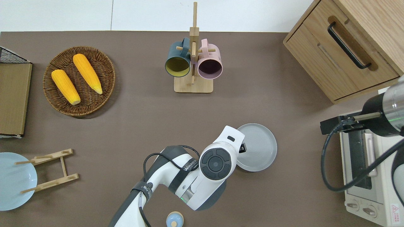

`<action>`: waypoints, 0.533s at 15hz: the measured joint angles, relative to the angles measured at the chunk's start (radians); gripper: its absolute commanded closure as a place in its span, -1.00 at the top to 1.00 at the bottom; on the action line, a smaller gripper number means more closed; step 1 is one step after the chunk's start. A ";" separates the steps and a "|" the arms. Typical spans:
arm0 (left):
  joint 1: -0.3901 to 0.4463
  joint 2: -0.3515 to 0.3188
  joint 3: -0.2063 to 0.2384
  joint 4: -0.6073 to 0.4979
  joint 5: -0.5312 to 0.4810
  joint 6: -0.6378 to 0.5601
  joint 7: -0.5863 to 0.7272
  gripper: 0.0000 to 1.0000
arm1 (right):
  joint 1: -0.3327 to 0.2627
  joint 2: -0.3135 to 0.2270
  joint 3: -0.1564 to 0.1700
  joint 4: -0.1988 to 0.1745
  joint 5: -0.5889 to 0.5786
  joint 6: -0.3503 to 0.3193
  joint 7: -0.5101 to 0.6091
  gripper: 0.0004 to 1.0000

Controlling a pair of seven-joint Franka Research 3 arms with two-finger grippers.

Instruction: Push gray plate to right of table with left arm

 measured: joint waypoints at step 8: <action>0.192 -0.187 0.004 -0.105 -0.011 -0.204 0.294 0.98 | 0.000 0.000 0.000 0.000 0.000 0.000 0.000 0.97</action>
